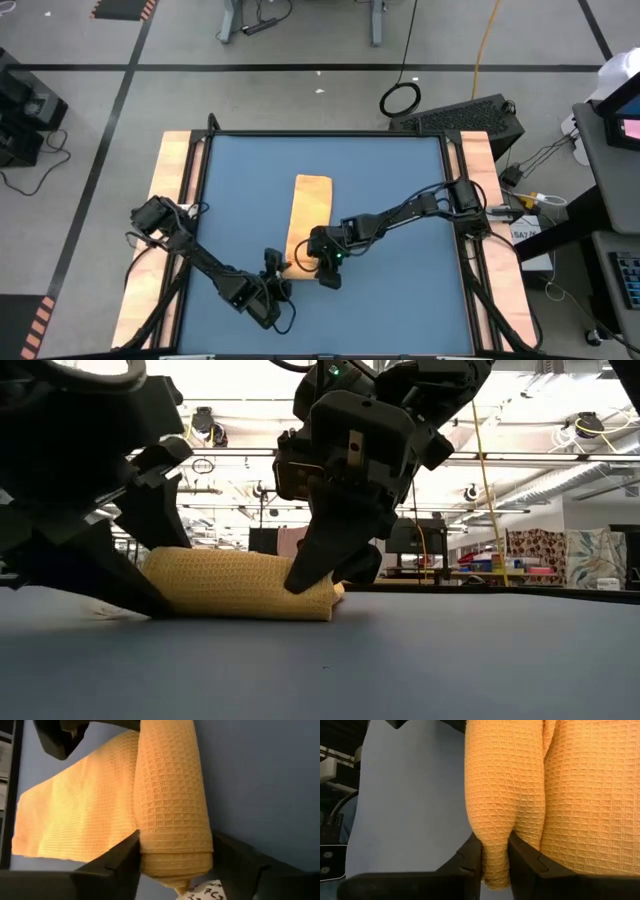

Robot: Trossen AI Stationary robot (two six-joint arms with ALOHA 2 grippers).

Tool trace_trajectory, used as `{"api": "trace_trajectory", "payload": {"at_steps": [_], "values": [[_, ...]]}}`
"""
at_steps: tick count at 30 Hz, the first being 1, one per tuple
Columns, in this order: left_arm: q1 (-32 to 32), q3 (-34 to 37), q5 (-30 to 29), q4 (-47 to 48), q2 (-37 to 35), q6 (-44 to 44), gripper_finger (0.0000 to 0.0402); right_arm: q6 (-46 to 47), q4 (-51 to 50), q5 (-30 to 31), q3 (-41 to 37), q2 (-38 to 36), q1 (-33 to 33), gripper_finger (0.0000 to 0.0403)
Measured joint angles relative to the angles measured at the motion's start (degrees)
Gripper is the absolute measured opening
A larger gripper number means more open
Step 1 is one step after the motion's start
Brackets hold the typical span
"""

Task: Roll towel into tight, uniform cylinder
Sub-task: Roll the orange microfiber cloth

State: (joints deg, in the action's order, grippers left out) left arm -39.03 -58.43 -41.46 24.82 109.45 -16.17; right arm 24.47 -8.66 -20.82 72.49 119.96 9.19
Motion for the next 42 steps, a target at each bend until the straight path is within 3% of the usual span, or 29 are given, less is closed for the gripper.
{"api": "trace_trajectory", "payload": {"at_steps": [5,10,18,27,30,42], "values": [[0.5,0.0,1.0,0.0,0.0,-1.2,0.0145,0.0,0.1,1.2,0.0,-0.2,0.1,0.0066],[1.3,-0.1,3.5,0.0,-0.1,-2.9,0.0077,-3.1,-1.3,3.9,-0.3,-2.8,0.9,0.0104],[3.8,-0.2,9.1,0.3,-0.3,-2.5,0.0077,-17.3,-7.8,24.4,-0.3,-9.3,9.3,0.0165],[7.3,-0.2,17.1,0.3,-0.4,-2.9,0.0077,-22.2,4.1,41.0,-0.2,-6.2,16.3,0.0179],[8.3,-0.2,18.3,0.3,-0.5,-3.8,0.0077,-21.4,3.8,43.7,-0.2,-5.5,16.3,0.0178],[9.0,-0.2,20.2,0.0,-0.6,-4.4,0.0077,-20.3,3.7,43.2,0.0,-2.0,13.1,0.0178]]}}
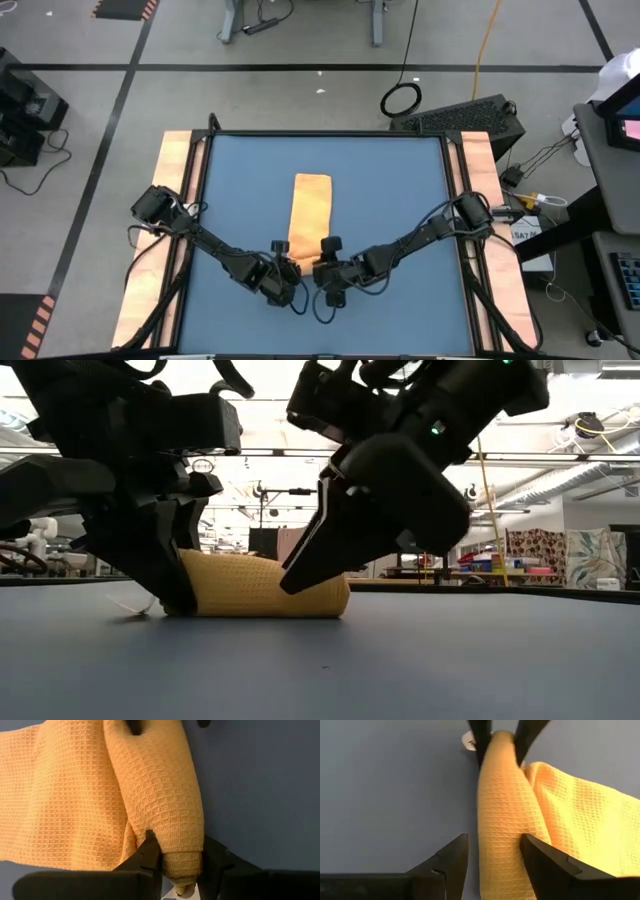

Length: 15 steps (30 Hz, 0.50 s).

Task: Roll towel into tight, uniform cylinder
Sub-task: Roll the orange microfiber cloth

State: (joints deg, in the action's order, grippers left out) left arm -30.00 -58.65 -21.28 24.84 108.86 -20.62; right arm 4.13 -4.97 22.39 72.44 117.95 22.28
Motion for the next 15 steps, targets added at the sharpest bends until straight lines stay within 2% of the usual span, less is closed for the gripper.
{"api": "trace_trajectory", "payload": {"at_steps": [4,7,15], "values": [[0.0,0.0,-0.1,-0.1,0.0,-0.1,0.0085,2.2,-0.6,-0.9,0.0,0.0,-1.5,0.0177],[-0.4,0.1,-2.8,-0.4,0.2,-2.0,0.0103,4.5,-2.6,-4.9,0.2,-0.1,-3.5,0.0175],[-2.6,0.3,-9.4,2.5,-1.7,-4.6,0.0184,8.4,-3.7,-14.1,0.3,1.5,-6.8,0.0123]]}}
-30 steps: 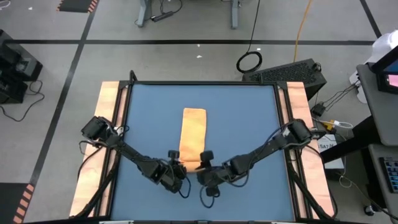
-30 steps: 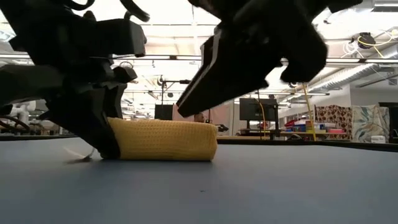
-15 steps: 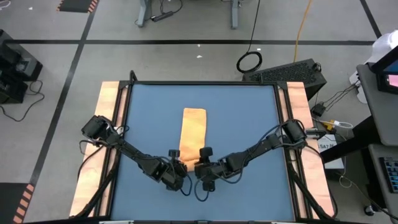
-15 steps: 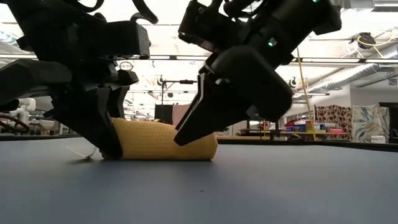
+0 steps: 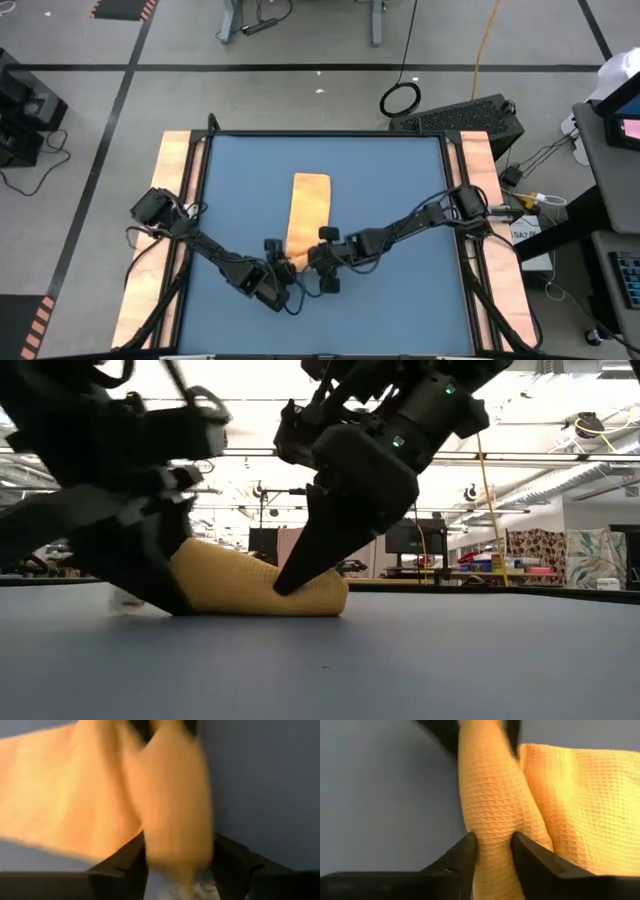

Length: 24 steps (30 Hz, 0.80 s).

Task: Roll towel into tight, uniform cylinder
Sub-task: Roll the orange microfiber cloth

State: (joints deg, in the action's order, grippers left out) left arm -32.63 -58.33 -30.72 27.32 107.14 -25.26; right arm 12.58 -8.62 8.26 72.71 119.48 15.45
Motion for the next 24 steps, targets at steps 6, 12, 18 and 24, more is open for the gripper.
{"api": "trace_trajectory", "payload": {"at_steps": [6,12,18,24], "values": [[-4.4,-1.1,-10.1,5.3,-4.9,0.0,0.0225,4.3,-0.1,-6.4,-0.1,-0.2,-2.1,0.0075],[-7.3,0.0,-15.9,-0.4,-2.9,4.6,0.0230,7.3,-0.3,-16.6,-0.1,-0.2,-5.7,0.0050],[-7.4,0.7,-16.5,-5.8,1.5,10.0,0.0230,9.7,0.2,-21.3,-0.2,-0.1,-7.5,0.0048],[-7.1,0.6,-15.6,-6.6,3.0,10.4,0.0230,10.8,0.2,-21.0,-0.2,-0.1,-7.4,0.0048]]}}
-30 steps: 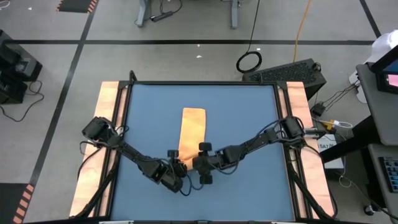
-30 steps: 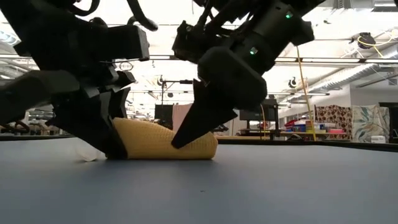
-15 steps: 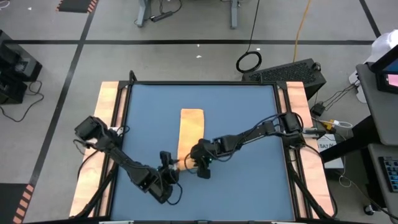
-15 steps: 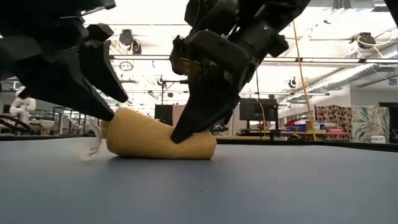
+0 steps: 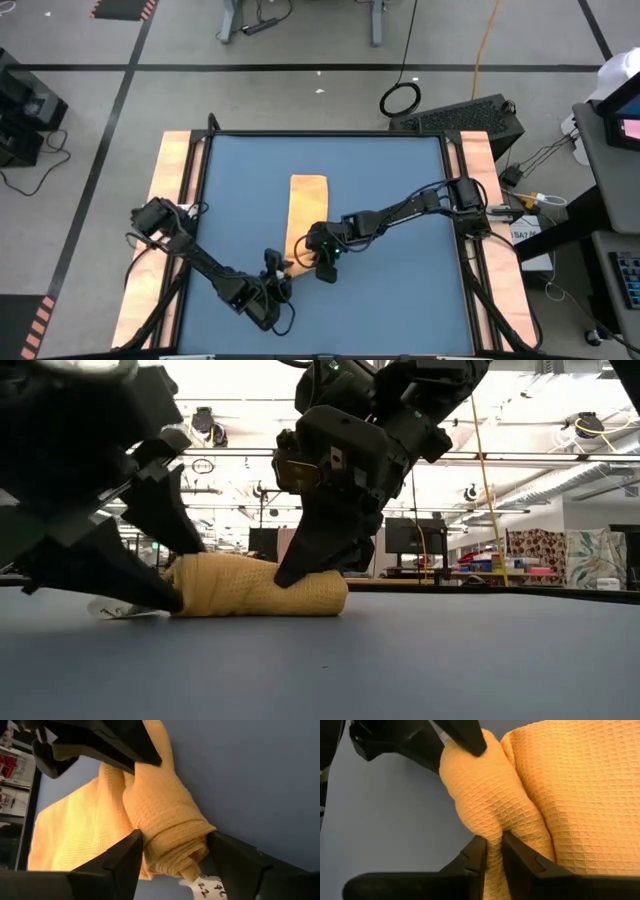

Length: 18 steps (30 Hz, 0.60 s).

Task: Roll towel into tight, uniform cylinder
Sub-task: Roll the orange microfiber cloth

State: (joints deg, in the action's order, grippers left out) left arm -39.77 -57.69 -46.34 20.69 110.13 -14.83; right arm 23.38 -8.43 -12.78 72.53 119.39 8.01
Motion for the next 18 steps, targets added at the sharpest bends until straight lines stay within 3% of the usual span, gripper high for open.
{"api": "trace_trajectory", "payload": {"at_steps": [8,12,18], "values": [[-4.0,-2.0,-1.5,17.5,-6.8,-11.8,0.0231,1.3,-0.3,0.2,0.0,0.0,0.0,0.0047],[-5.5,-1.9,-2.2,13.0,-8.4,-13.0,0.0231,2.7,0.0,-0.9,-0.1,0.0,-0.3,0.0047],[-3.9,0.2,-4.2,0.5,-4.0,-4.1,0.0231,2.8,0.0,-0.9,-0.1,0.0,-0.3,0.0047]]}}
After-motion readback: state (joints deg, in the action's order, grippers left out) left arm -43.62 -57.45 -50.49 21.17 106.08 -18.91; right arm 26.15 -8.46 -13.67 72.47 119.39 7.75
